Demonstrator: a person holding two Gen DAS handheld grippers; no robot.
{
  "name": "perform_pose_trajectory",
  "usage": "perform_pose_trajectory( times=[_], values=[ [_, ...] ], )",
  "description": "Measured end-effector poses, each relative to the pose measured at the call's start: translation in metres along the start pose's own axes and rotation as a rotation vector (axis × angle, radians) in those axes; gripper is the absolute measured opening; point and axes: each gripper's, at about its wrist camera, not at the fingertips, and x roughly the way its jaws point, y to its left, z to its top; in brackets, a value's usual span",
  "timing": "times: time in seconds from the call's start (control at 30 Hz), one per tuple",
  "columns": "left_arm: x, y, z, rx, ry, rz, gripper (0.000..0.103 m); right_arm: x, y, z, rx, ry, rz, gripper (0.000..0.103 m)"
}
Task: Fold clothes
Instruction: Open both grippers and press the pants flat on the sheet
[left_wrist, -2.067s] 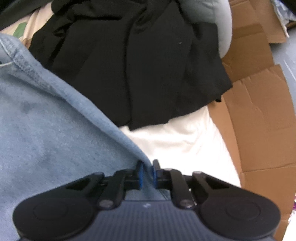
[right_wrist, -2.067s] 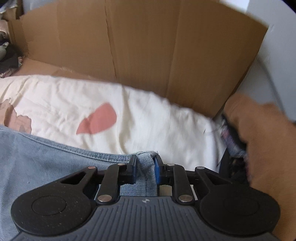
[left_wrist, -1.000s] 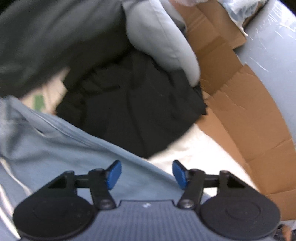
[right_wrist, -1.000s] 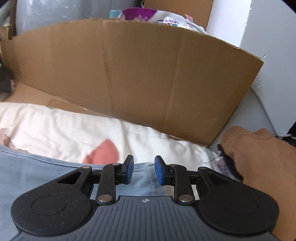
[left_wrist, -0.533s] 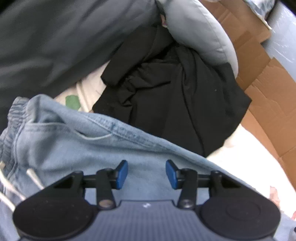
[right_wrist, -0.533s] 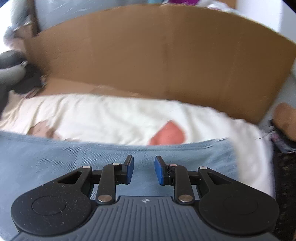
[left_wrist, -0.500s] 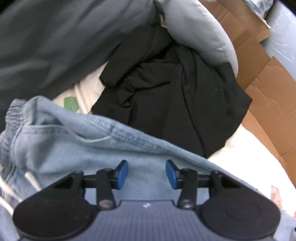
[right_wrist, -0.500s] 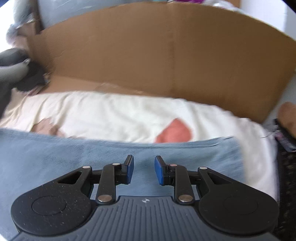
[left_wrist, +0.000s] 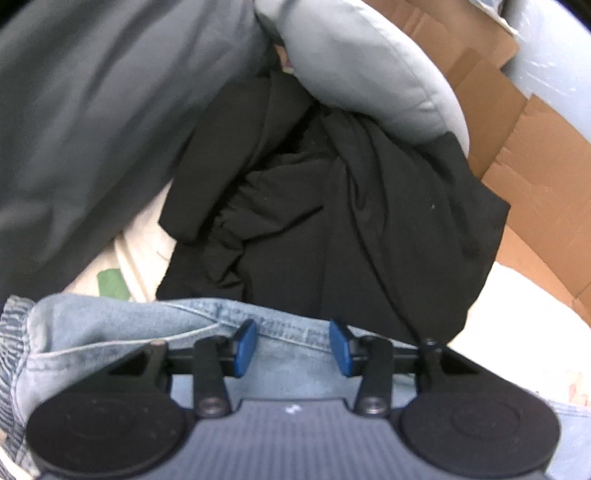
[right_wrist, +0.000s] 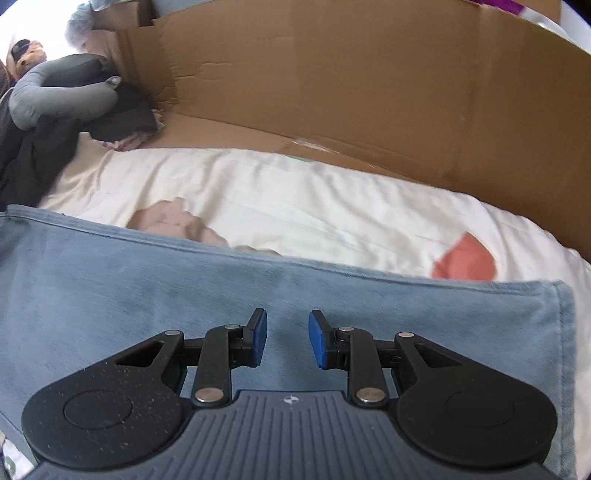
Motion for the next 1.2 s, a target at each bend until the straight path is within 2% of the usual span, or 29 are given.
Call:
perform_pose_trajectory(
  times=[0.23,0.33,0.4,0.43,0.53,0.7,0.93,1.03,1.1,1.17,1.2],
  values=[
    [0.016,-0.006,-0.001,0.012,0.015,0.017,0.047,0.006,0.026,0.016,-0.026,-0.034,0.017,0.032],
    [0.014,-0.010,-0.002,0.024,0.015,0.025,0.046,0.021,0.032,0.019,-0.029,0.005,-0.003,0.032],
    [0.009,-0.012,-0.003,0.025,0.015,0.023,0.046,0.037,0.029,0.014,0.012,0.069,-0.005,0.031],
    [0.005,-0.013,-0.005,0.022,0.014,0.014,0.046,0.040,0.027,0.011,0.033,0.073,-0.004,0.030],
    [-0.007,-0.023,-0.013,0.038,0.012,-0.012,0.046,0.040,0.026,0.010,0.043,0.061,-0.022,0.028],
    [-0.025,-0.045,-0.031,0.083,0.014,-0.060,0.046,0.035,0.006,0.011,0.115,0.041,-0.116,0.022],
    [-0.034,-0.096,-0.061,0.225,0.015,-0.120,0.047,0.023,-0.022,0.002,0.164,0.020,-0.156,0.020],
    [-0.034,-0.119,-0.075,0.280,0.026,-0.145,0.048,0.015,-0.025,-0.002,0.146,-0.009,-0.196,0.024],
    [-0.034,-0.131,-0.083,0.301,0.038,-0.160,0.056,0.010,-0.027,-0.005,0.133,-0.027,-0.223,0.035],
    [-0.033,-0.144,-0.093,0.320,0.050,-0.180,0.058,0.008,-0.034,-0.006,0.133,-0.026,-0.239,0.041],
    [-0.033,-0.150,-0.098,0.329,0.052,-0.187,0.058,0.008,-0.039,-0.007,0.142,-0.023,-0.241,0.041]
  ],
)
